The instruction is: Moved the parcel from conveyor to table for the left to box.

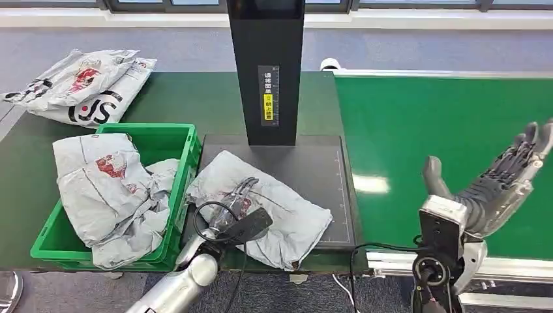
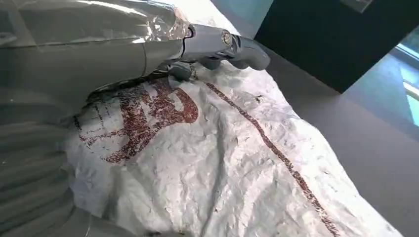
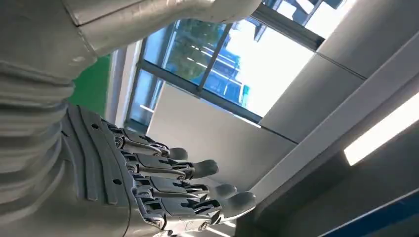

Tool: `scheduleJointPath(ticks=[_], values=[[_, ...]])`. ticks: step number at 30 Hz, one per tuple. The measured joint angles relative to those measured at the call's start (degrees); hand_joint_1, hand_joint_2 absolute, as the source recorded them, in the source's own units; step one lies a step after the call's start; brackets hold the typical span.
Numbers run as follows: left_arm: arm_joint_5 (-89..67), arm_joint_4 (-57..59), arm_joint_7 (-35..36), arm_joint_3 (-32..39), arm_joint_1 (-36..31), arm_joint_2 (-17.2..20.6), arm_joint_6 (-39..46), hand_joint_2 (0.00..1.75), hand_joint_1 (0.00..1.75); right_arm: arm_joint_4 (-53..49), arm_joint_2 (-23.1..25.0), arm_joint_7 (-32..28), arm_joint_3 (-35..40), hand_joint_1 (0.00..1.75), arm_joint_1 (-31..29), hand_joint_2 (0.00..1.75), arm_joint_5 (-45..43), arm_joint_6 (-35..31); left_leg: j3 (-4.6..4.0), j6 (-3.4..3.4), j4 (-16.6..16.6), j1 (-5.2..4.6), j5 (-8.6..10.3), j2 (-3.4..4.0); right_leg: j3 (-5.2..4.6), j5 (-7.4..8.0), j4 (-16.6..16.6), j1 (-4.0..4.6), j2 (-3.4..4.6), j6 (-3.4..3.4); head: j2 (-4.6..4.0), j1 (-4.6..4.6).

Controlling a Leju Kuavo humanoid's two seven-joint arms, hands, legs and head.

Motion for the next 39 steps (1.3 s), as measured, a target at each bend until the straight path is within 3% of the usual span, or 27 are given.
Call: scheduleJointPath(ticks=[1,2,39], values=[[-0.02,0.20,-0.02,-0.02,-0.04,0.02,0.00,1.75,1.68,0.00,0.00,0.00,0.00,0.00,0.00,1.75,-0.02,0.00,0.00,0.00,0.00,0.00,0.00,0.00,0.00,0.00,0.00,0.00,0.00,0.00,0.02,0.00],[-0.02,0.37,0.00,-0.02,-0.07,0.02,0.00,1.75,1.75,0.02,0.00,0.00,0.00,0.00,0.00,1.75,-0.09,0.00,0.00,0.00,0.00,0.00,0.00,0.00,0.00,0.00,0.00,0.00,0.00,0.00,0.00,0.00],[-3.04,1.20,1.03,2.23,-0.39,1.38,0.35,1.75,1.75,0.00,-0.02,0.28,0.00,0.00,0.39,1.75,-1.09,0.00,0.19,0.00,0.00,0.00,0.00,0.01,0.18,0.00,0.00,0.00,-0.01,0.00,0.02,0.00]])
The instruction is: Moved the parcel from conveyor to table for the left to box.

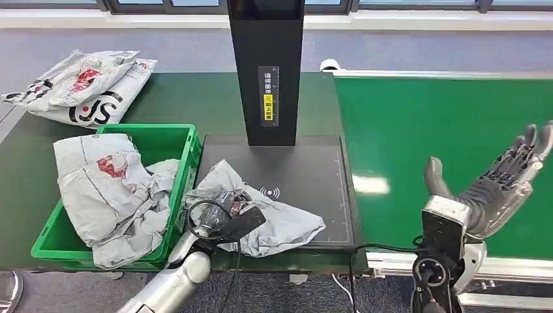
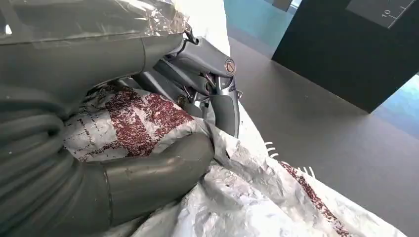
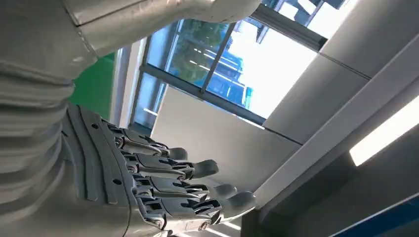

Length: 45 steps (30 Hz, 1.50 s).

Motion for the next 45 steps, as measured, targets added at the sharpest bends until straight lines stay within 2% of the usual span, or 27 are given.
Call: scheduleJointPath(ticks=[33,35,37,38,41,45], values=[[-0.09,-0.18,-0.97,0.02,0.07,0.07,0.88,1.75,1.75,-0.02,0.00,-0.20,0.00,0.00,0.02,1.75,0.11,0.00,0.03,0.00,0.00,0.00,0.01,0.00,-0.01,0.01,0.00,0.00,0.00,0.00,0.00,0.00],[-0.22,-6.64,-9.11,1.72,1.23,0.89,8.12,1.75,1.75,-1.09,0.41,-1.79,-0.78,0.00,1.10,1.75,0.11,0.00,-0.18,-0.10,0.03,0.02,0.09,0.02,-0.24,0.06,0.03,0.07,0.02,-0.06,-0.02,0.00],[-0.24,-14.78,-15.65,3.47,-0.84,2.64,17.47,1.75,1.75,-2.10,0.74,-2.40,-1.53,0.00,2.46,1.75,-0.61,-0.04,-0.37,-0.20,0.06,0.06,0.19,-0.12,-0.38,0.16,0.02,0.16,-0.04,-0.17,0.00,0.00],[-0.26,-19.55,-14.25,4.15,-2.58,3.97,18.26,1.75,1.75,-2.55,0.77,-2.64,-1.79,0.00,3.08,1.75,-1.07,-0.04,-0.38,-0.21,0.06,0.09,0.18,-0.10,-0.40,0.15,0.03,0.17,-0.03,-0.17,-0.02,0.00],[-1.31,-32.25,-1.69,7.08,-6.33,6.64,9.11,1.75,1.75,-3.56,0.79,-2.86,-2.21,0.00,4.56,1.75,-1.42,-0.04,-0.31,-0.24,-0.01,0.09,0.15,-0.05,-0.33,0.15,0.03,0.20,0.00,-0.19,-0.02,0.00],[-1.55,-39.54,-2.30,8.35,-5.87,8.31,8.92,1.75,1.75,-3.98,0.92,-2.36,-2.25,0.00,4.84,1.75,-1.03,-0.02,-0.29,-0.24,-0.02,0.09,0.16,-0.02,-0.33,0.13,0.03,0.21,0.02,-0.21,-0.02,0.00]])
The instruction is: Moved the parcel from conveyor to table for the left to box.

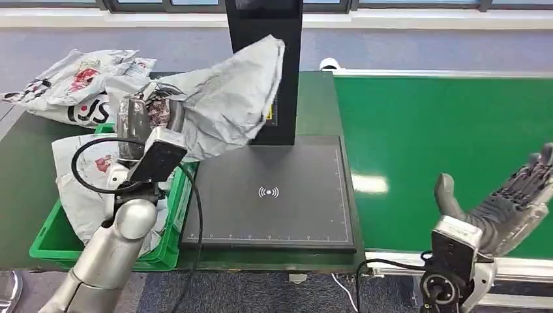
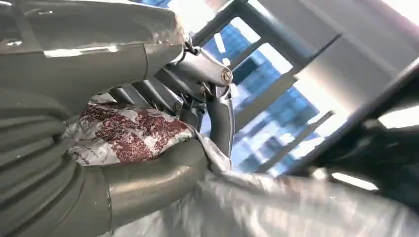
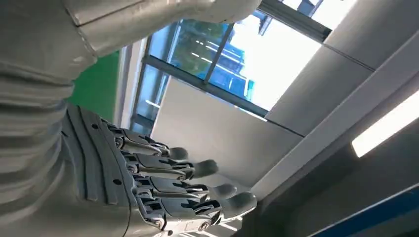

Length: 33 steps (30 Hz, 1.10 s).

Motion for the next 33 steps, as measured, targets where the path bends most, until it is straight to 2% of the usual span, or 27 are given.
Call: scheduleJointPath(ticks=[9,23,25,29,33], values=[[-0.04,-6.16,-0.46,0.55,2.18,1.70,1.18,1.75,1.75,0.00,0.37,0.39,0.00,0.00,0.18,1.75,0.50,0.00,0.01,0.01,0.00,-0.01,0.00,-0.01,0.01,0.00,-0.01,-0.03,-0.01,0.00,0.02,-0.02],[-0.58,-7.47,-0.09,0.55,2.59,2.58,2.61,1.75,1.75,0.00,0.37,0.37,0.00,0.00,0.46,1.75,0.31,0.00,0.00,0.00,0.00,-0.01,0.00,0.00,0.01,0.00,0.00,-0.02,-0.01,0.00,0.02,-0.02],[-5.00,-7.45,1.78,0.57,2.60,2.91,4.37,1.75,1.75,-0.02,0.37,0.46,0.00,0.00,0.56,1.75,0.33,0.00,0.00,0.00,0.00,-0.01,0.00,0.00,0.01,0.00,0.00,-0.02,-0.01,0.00,0.00,-0.02],[-23.42,-6.44,9.28,2.52,3.30,3.87,6.75,1.75,1.75,0.00,0.37,1.42,0.00,0.00,0.47,1.75,0.70,0.02,0.00,0.00,0.00,-0.01,0.00,0.00,0.01,0.00,0.00,-0.02,0.00,0.00,0.02,-0.02],[-31.09,-2.57,12.40,5.29,3.68,4.74,6.31,1.75,1.75,-0.02,0.37,2.89,0.00,0.00,0.08,1.75,1.49,0.02,0.00,-0.01,0.00,-0.01,0.01,0.00,0.01,0.00,0.00,-0.01,0.00,-0.01,0.02,-0.02]])
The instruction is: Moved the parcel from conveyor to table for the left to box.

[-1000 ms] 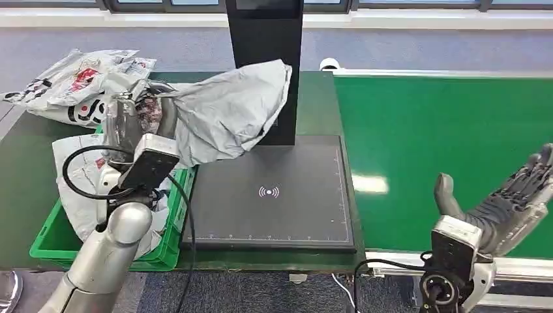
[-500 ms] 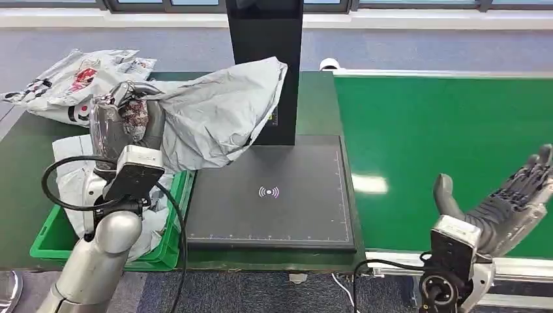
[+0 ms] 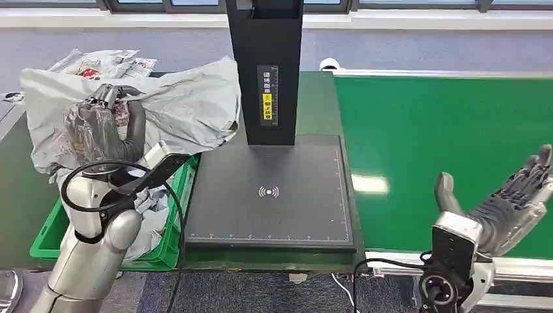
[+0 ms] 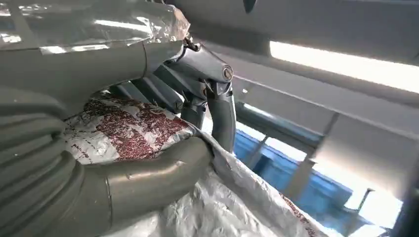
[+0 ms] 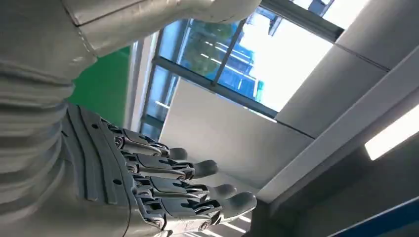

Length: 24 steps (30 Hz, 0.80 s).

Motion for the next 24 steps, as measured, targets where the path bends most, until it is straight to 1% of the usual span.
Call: scheduleJointPath(ticks=[3,9,13,24], values=[[-3.45,3.17,1.46,2.03,0.65,0.35,-0.66,1.75,1.75,-0.07,0.00,1.60,0.02,0.00,0.01,1.75,1.12,0.00,0.01,-0.01,0.00,0.00,0.01,0.00,0.00,0.00,0.00,0.00,0.00,0.00,0.00,0.00],[-5.85,6.73,2.27,4.50,1.37,0.41,-1.22,1.75,1.75,-0.77,0.00,2.38,0.13,0.00,0.01,1.75,1.55,0.00,-0.01,-0.01,0.00,0.00,0.01,-0.02,0.00,0.00,0.00,-0.01,0.00,0.00,0.00,0.00],[-6.86,7.73,3.50,5.38,1.68,0.41,-2.86,1.75,1.75,-0.79,-0.02,2.38,0.20,0.00,0.02,1.75,1.55,0.00,-0.02,0.00,0.00,0.00,0.00,-0.01,-0.01,0.00,-0.01,-0.02,-0.01,0.00,-0.02,0.00],[-7.08,10.05,3.43,7.54,2.21,1.03,-3.39,1.75,1.75,-0.79,-0.02,3.30,0.52,0.00,0.02,1.75,2.08,0.00,-0.02,-0.01,0.00,0.00,0.01,-0.02,0.00,0.00,0.00,0.01,-0.01,0.00,0.00,0.00]])
